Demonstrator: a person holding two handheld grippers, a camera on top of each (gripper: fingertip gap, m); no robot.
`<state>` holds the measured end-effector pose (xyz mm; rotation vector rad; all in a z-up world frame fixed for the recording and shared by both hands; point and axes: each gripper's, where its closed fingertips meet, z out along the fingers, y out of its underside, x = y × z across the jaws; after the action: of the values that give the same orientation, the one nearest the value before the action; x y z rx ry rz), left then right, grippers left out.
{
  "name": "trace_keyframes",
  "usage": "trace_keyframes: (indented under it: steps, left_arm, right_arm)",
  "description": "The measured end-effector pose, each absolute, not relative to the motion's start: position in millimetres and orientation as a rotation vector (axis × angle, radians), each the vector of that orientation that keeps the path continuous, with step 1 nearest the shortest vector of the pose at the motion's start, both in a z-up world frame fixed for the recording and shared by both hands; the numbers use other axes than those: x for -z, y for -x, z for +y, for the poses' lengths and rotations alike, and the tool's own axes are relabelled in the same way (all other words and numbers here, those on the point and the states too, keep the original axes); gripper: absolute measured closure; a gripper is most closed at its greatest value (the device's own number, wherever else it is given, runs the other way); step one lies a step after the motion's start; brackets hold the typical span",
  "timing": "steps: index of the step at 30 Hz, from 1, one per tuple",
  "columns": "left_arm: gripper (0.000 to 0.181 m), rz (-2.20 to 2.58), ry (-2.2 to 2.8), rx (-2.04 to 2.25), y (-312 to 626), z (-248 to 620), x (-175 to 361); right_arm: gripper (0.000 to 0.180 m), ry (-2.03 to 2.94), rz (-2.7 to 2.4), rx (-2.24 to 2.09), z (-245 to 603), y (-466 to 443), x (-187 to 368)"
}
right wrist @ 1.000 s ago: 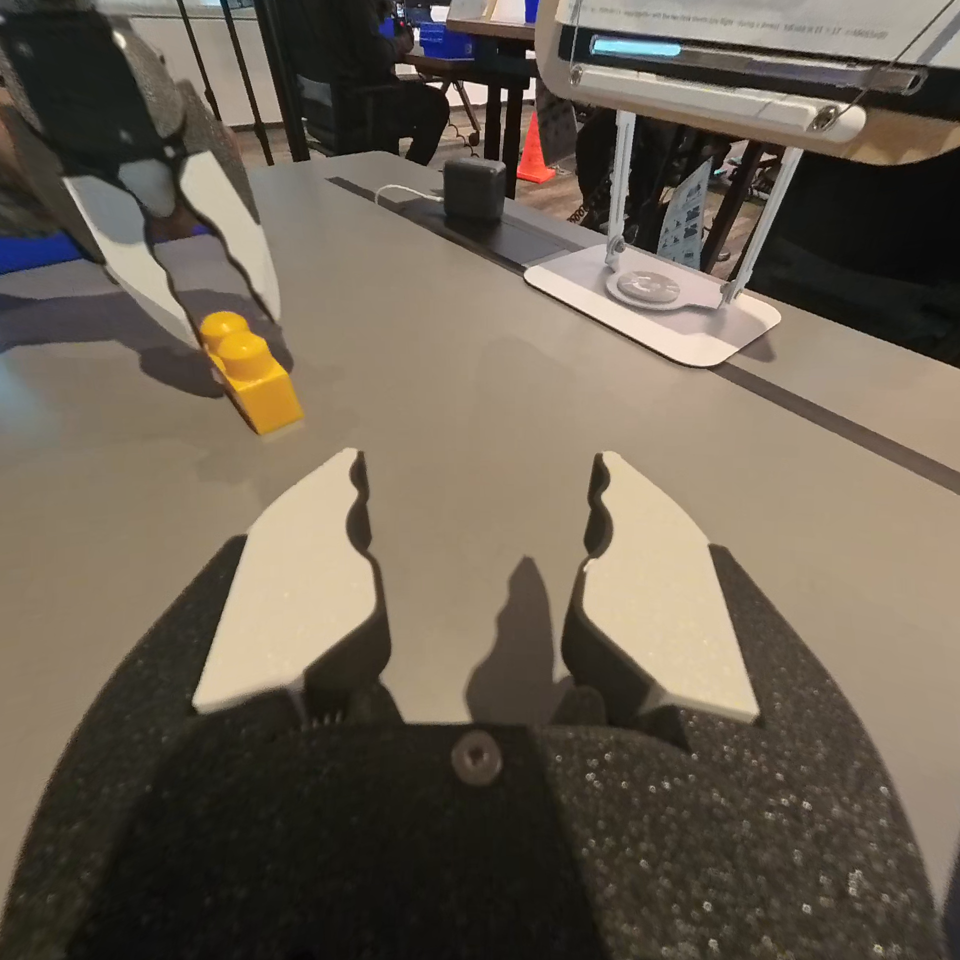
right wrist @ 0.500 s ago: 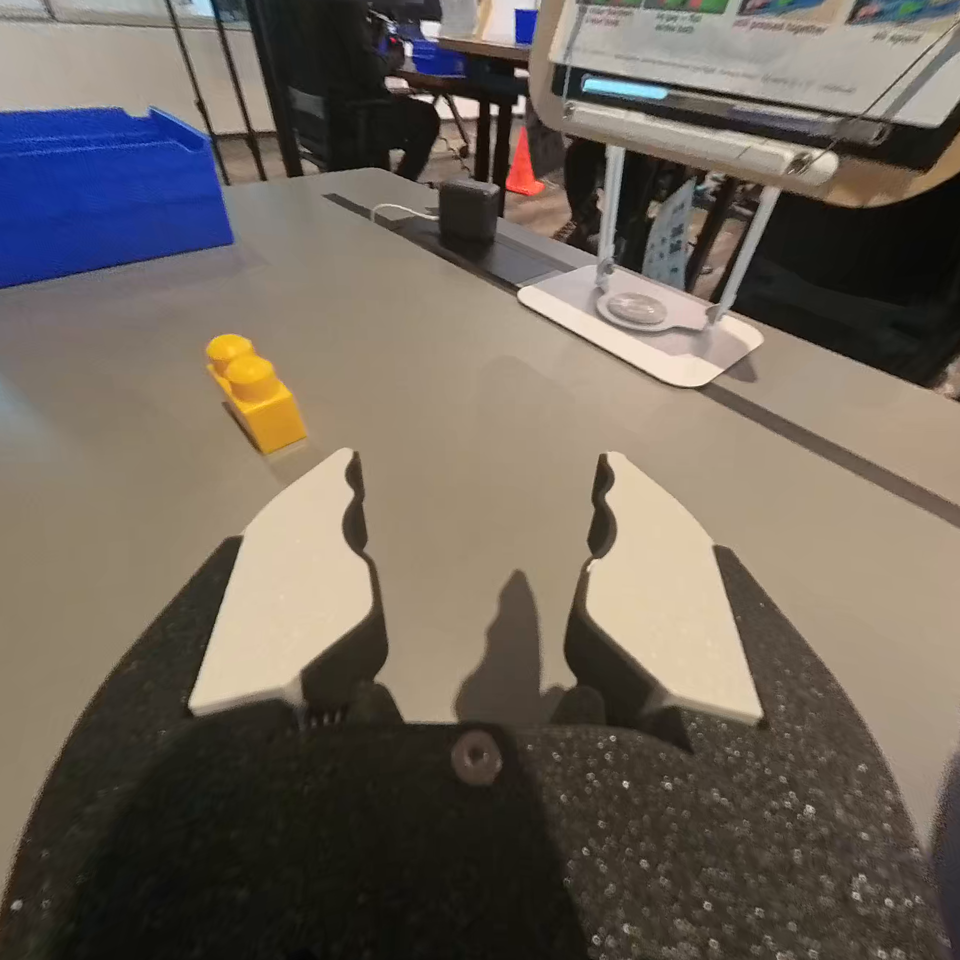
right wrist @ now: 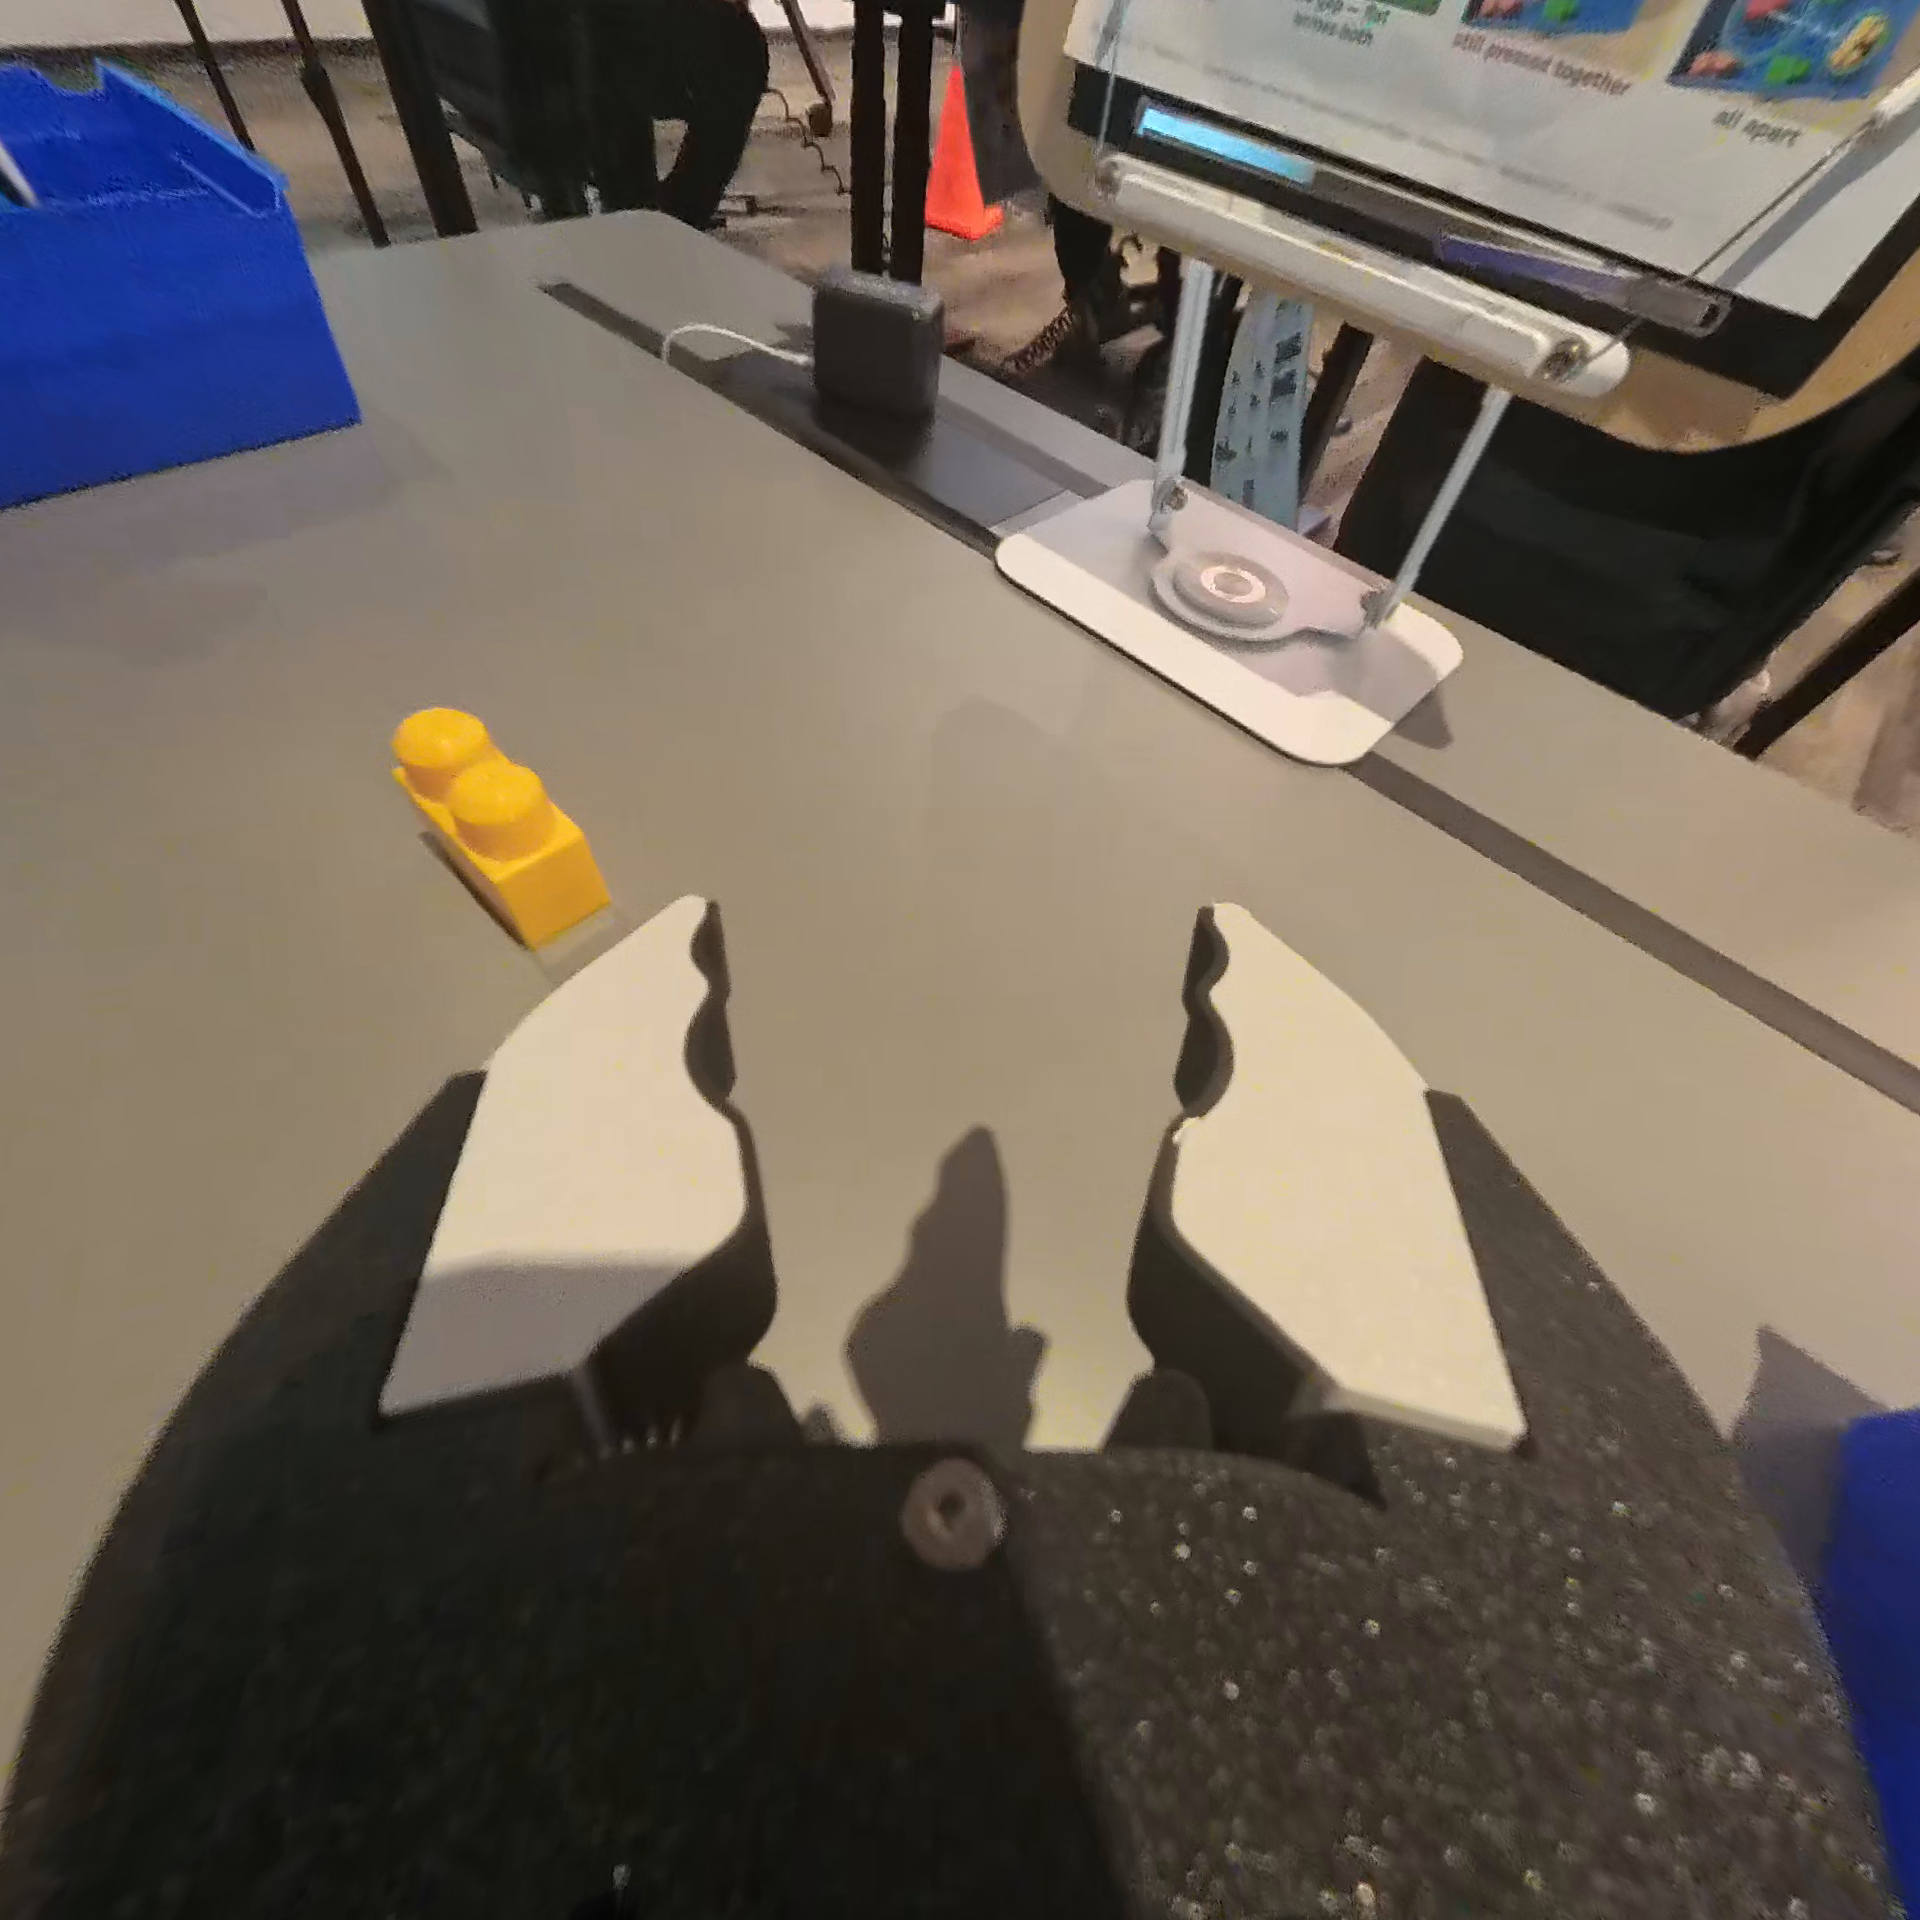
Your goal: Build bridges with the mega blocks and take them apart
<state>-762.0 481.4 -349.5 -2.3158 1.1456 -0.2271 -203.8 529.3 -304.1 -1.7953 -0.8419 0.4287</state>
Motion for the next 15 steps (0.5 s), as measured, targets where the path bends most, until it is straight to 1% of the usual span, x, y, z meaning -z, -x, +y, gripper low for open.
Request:
trace_keyframes:
  steps: [2, 7, 15]
  left_arm:
    - [0.139, 1.187, 2.340, 0.219, 761, 489, 359]
    - [0.140, 1.255, 2.477, 0.177, 769, 500, 387]
    - [0.141, 1.292, 2.598, 0.159, 766, 501, 421]
  right_arm:
    - [0.096, 1.792, -0.851, -0.415, 530, 210, 300]
    - [0.096, 1.783, -0.872, -0.399, 528, 224, 297]
    - [0.096, 1.783, -0.838, -0.410, 526, 224, 300]
